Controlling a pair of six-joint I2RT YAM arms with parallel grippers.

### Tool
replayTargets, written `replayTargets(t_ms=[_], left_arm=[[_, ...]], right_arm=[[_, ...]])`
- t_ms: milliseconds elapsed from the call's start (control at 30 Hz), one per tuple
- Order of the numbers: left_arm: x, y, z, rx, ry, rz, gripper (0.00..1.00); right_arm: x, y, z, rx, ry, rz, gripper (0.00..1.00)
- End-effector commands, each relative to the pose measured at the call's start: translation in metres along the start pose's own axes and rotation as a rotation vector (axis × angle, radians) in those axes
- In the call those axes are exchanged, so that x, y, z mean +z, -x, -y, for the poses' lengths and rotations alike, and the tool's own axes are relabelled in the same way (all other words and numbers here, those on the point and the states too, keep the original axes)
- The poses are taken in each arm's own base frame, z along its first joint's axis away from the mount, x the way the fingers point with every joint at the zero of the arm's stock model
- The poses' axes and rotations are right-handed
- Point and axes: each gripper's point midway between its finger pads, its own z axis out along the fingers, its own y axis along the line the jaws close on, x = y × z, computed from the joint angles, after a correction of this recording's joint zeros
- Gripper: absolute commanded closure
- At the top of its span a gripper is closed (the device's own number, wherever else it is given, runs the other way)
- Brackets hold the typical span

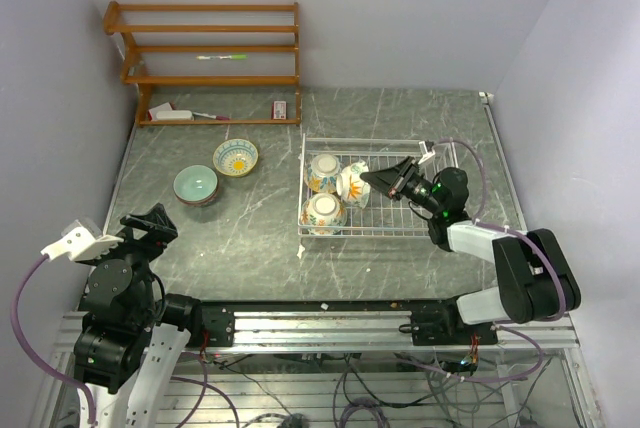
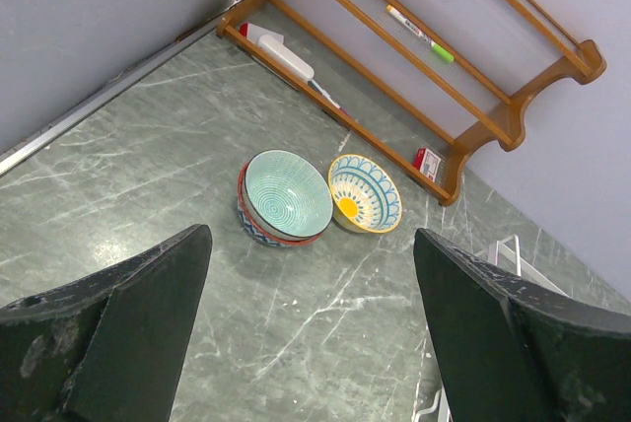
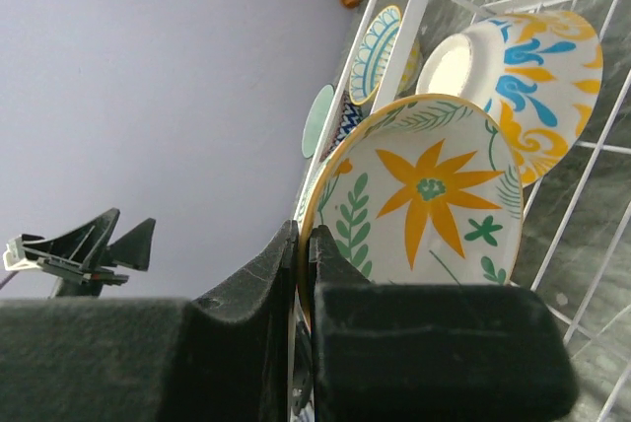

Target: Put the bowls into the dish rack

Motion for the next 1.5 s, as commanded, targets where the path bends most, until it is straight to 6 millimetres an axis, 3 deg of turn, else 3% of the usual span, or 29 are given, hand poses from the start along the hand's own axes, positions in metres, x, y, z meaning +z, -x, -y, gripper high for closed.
replayTargets(t_ms=[0, 300, 533, 867, 1133, 1367, 1467], left_arm=[[-0.003, 0.012, 0.005, -0.02, -0.022, 0.032, 0.05], [-0.003, 0.012, 0.005, -0.018, -0.022, 0.032, 0.05], [-0.003, 0.011, 0.005, -0.016, -0.02, 0.03, 0.05], [-0.002, 0.01, 0.006, -0.013, -0.022, 0.025, 0.05], [-0.002, 0.01, 0.006, -0.012, -0.021, 0.025, 0.05], [-0.002, 0.011, 0.006, -0.013, -0.021, 0.025, 0.05], [-0.002, 0.01, 0.006, -0.014, -0.023, 0.026, 0.05]], right_arm=[[-0.003, 0.01, -0.016, -0.004, 0.069, 0.039, 1.0], [-0.008, 0.006, 0.026, 0.077, -0.104, 0.054, 1.0], [-0.01, 0.001, 0.044, 0.119, -0.166, 0.045, 1.0], [-0.031, -0.015, 0.083, 0.19, -0.324, 0.037, 0.94], [-0.045, -0.02, 0.095, 0.196, -0.378, 0.045, 0.84], [-0.054, -0.011, 0.094, 0.143, -0.428, 0.082, 0.82], [-0.059, -0.008, 0.094, 0.109, -0.462, 0.089, 0.75]])
